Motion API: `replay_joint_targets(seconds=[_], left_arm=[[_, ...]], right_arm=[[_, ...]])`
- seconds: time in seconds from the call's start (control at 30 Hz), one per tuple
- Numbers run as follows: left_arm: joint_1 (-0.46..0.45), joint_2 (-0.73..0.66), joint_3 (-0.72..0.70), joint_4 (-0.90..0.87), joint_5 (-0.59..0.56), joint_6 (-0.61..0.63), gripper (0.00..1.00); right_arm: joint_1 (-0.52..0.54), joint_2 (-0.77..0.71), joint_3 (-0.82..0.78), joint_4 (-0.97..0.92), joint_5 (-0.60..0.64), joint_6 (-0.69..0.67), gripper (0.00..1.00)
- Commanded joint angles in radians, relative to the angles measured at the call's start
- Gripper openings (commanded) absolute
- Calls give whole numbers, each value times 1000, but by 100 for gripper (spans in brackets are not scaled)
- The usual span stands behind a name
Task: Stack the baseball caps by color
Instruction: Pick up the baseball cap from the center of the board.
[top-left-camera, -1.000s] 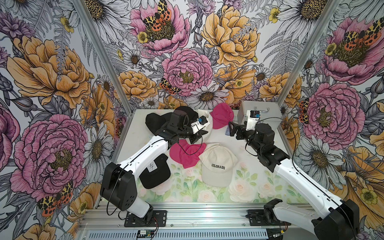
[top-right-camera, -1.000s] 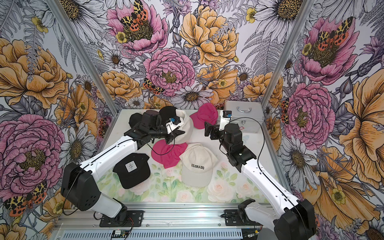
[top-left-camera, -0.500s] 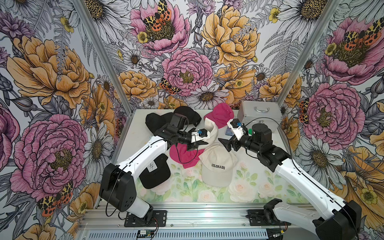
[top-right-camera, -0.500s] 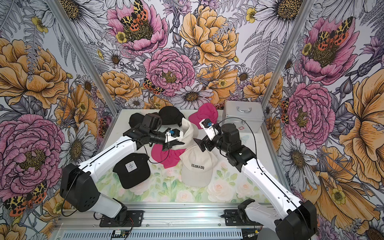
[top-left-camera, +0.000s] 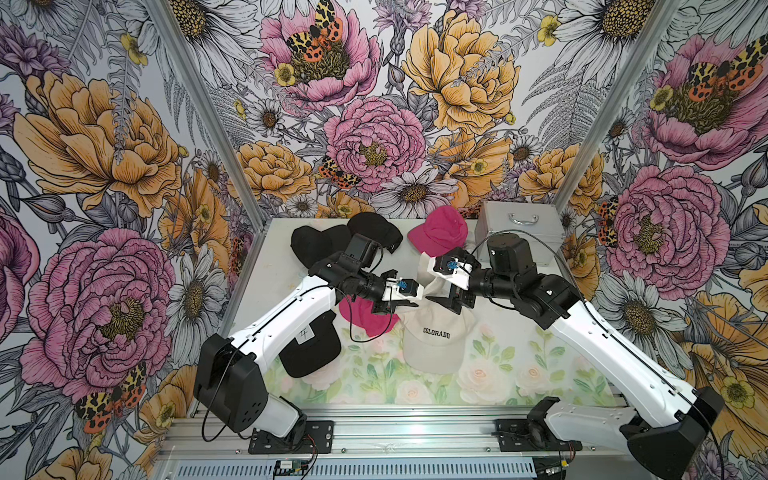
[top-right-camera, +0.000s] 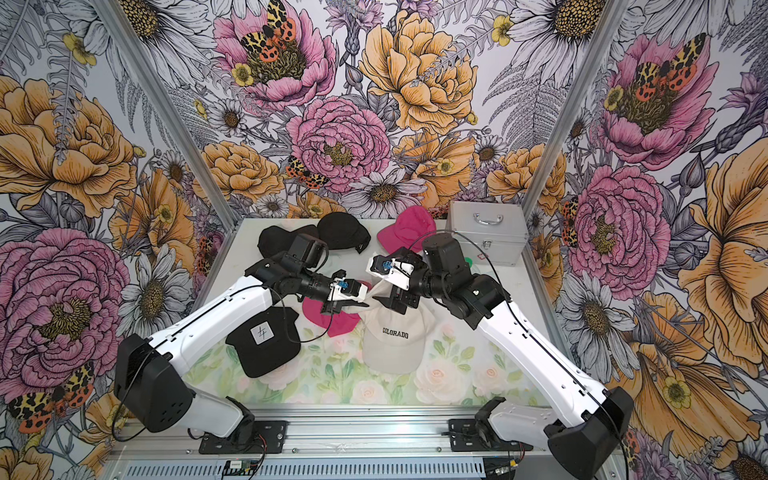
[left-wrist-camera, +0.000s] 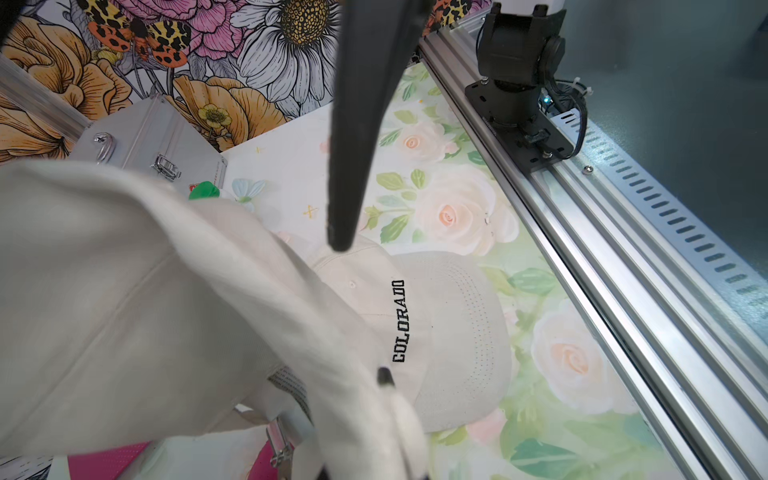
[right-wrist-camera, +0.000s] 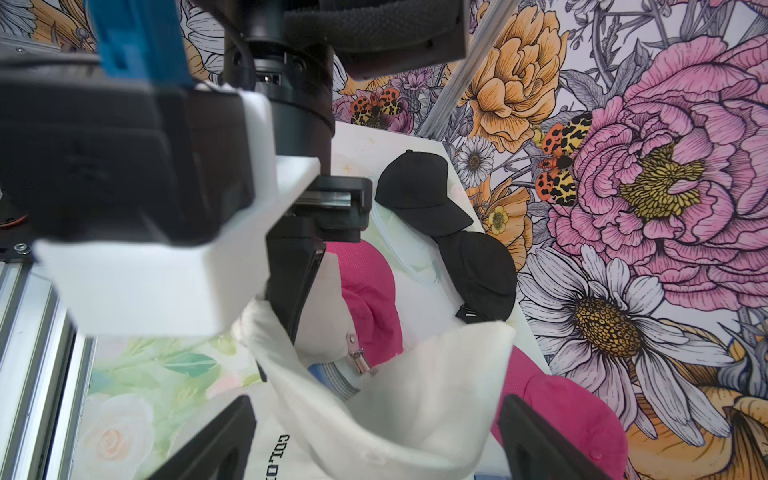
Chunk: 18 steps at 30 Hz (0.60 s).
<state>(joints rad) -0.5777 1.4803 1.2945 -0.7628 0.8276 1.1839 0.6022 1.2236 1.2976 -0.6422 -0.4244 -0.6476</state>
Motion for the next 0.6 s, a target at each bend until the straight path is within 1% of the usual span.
replay_joint_targets(seconds=[0.0, 0.1, 0.2, 0.4, 0.5, 0.57], left_arm=[[-12, -22, 43, -25, 26, 51, 2], [-1, -17, 52, -29, 47, 60, 1], [13, -15, 57, -31, 76, 62, 1], [22, -29, 58, -32, 106, 66, 2], [35, -43, 58, -32, 117, 72, 2], [47, -53, 54, -32, 135, 77, 2]], right_arm=[[28, 51, 72, -128, -56, -109, 89], [58, 84, 95, -163, -63, -144, 81], [61, 98, 83, -171, -42, -159, 72], [56, 126, 79, -169, 9, -155, 57], [46, 128, 84, -169, -10, -156, 47], [40, 124, 85, -169, -27, -153, 38]])
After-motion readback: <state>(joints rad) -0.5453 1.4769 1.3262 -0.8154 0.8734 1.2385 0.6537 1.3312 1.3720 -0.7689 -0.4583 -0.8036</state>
